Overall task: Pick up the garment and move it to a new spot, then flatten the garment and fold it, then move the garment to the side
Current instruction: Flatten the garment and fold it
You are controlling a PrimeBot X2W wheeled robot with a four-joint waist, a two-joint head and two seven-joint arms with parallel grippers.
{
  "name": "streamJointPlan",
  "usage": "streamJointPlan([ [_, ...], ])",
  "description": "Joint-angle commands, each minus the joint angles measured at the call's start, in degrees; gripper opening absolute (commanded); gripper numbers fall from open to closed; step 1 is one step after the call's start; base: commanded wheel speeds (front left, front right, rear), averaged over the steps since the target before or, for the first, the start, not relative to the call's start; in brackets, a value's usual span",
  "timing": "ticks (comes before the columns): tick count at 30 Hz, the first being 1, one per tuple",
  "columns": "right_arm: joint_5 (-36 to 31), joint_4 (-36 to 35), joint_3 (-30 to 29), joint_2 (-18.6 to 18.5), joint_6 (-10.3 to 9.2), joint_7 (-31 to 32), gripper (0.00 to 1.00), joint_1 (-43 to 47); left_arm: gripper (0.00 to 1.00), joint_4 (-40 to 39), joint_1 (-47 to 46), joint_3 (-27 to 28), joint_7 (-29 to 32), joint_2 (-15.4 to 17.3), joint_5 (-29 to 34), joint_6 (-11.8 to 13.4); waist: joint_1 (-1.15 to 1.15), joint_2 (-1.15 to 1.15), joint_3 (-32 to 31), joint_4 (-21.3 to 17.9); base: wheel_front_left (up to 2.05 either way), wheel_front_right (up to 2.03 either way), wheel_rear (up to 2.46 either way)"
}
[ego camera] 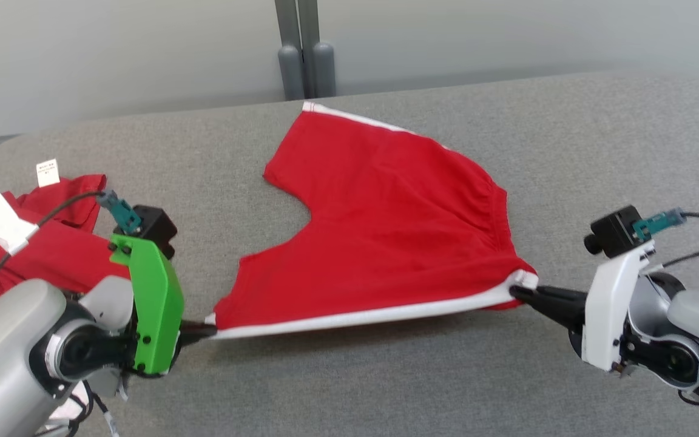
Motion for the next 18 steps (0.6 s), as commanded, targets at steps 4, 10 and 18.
streamJointPlan([
  [4, 0.9, -3.7, 0.0, -4.6, -0.10, 2.3, 0.00, 4.6, 0.00, -7.6, 4.6, -0.3, 2.5, 4.9, -2.9, 4.2, 0.01, 0.00, -3.7, -1.8, 0.00, 0.00, 0.00],
  [10, 1.1, -8.4, -0.7, -7.3, -0.10, 5.0, 0.00, 5.2, 0.00, -13.8, 6.4, 0.2, 3.7, 8.5, -4.5, 7.4, 0.01, 0.00, -1.6, -2.3, 0.00, 0.00, 0.00],
  [18, 0.5, -9.1, -4.5, -5.3, -0.09, 5.8, 0.00, 1.8, 0.00, -13.0, 0.5, 2.7, 4.9, 8.5, -3.6, 7.6, 0.01, 0.00, 4.7, -3.2, 0.00, 0.00, 0.00],
])
